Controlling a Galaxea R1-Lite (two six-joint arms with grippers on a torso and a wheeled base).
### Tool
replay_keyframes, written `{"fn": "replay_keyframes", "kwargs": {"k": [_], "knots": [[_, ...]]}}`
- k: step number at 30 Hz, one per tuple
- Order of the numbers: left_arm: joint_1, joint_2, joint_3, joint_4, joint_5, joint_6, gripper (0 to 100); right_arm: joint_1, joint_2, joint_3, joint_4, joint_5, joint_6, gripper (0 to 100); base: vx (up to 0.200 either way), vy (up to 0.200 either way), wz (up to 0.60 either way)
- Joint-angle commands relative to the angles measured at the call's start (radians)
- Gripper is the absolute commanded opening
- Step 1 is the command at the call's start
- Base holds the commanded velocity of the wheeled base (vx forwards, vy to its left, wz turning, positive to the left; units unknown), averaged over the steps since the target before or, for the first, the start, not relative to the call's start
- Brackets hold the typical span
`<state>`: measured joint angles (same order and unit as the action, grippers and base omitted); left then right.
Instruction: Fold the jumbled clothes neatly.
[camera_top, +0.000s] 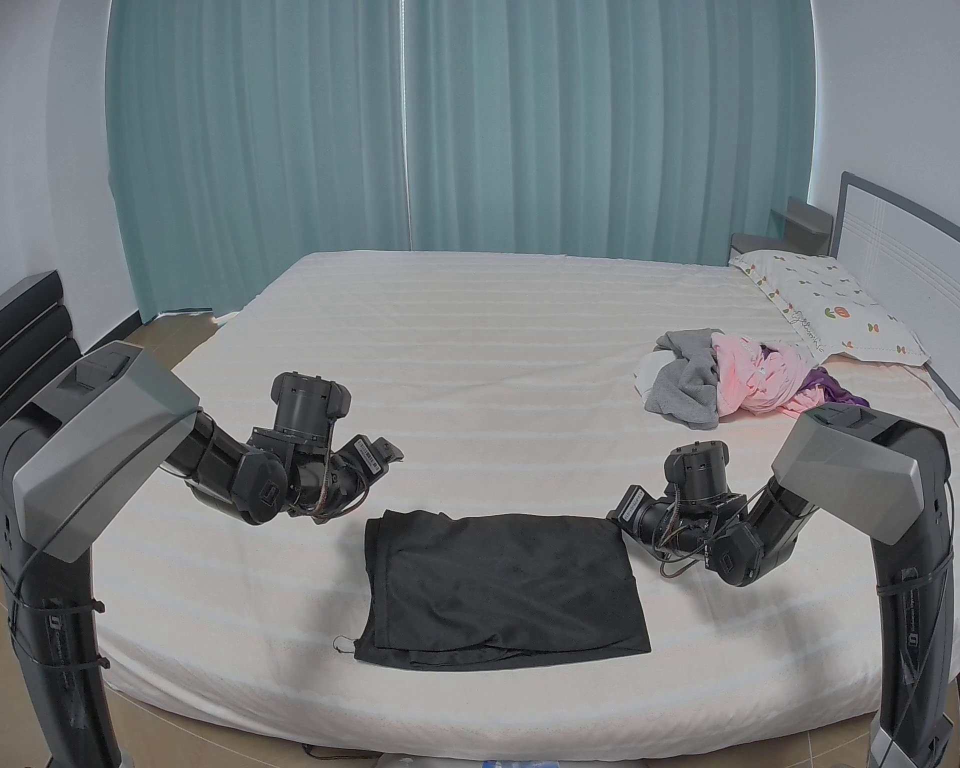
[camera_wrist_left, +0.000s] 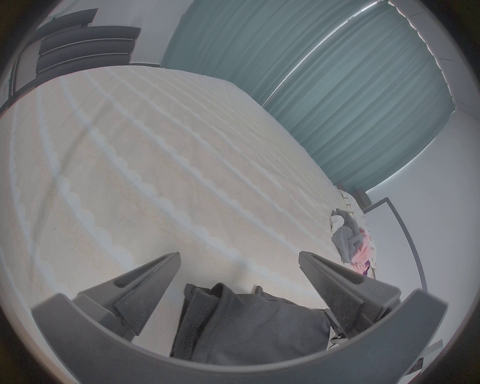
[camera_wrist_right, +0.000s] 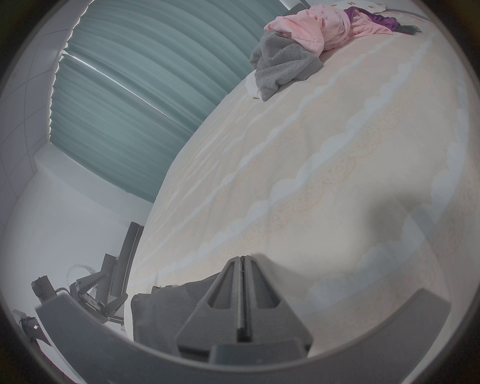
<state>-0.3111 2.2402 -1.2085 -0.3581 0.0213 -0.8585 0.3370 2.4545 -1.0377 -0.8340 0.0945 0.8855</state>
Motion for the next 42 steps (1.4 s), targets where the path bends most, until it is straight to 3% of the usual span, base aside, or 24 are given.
{"fn": "replay_keyframes", "kwargs": {"k": [1,9,27,28,42], "knots": [[-0.006,-0.011,-0.013,-0.001,-0.001,-0.001,100,0.000,-0.008,0.002,0.001,0.001,0.000,0,0.000,0.000,0.00],[-0.022,-0.005,-0.009,-0.001,-0.095,-0.051,100,0.007,-0.006,0.004,0.001,0.001,0.000,0,0.000,0.000,0.00],[-0.031,0.102,-0.057,-0.002,-0.098,-0.053,100,0.007,-0.005,0.002,0.001,0.001,0.000,0,0.000,0.000,0.00],[-0.031,0.102,-0.057,-0.002,-0.098,-0.053,0,0.007,-0.005,0.002,0.001,0.001,0.000,0,0.000,0.000,0.00],[-0.002,0.090,-0.031,0.002,-0.080,-0.050,0,-0.004,-0.002,0.002,0.000,0.001,0.000,0,0.000,0.000,0.00]]}}
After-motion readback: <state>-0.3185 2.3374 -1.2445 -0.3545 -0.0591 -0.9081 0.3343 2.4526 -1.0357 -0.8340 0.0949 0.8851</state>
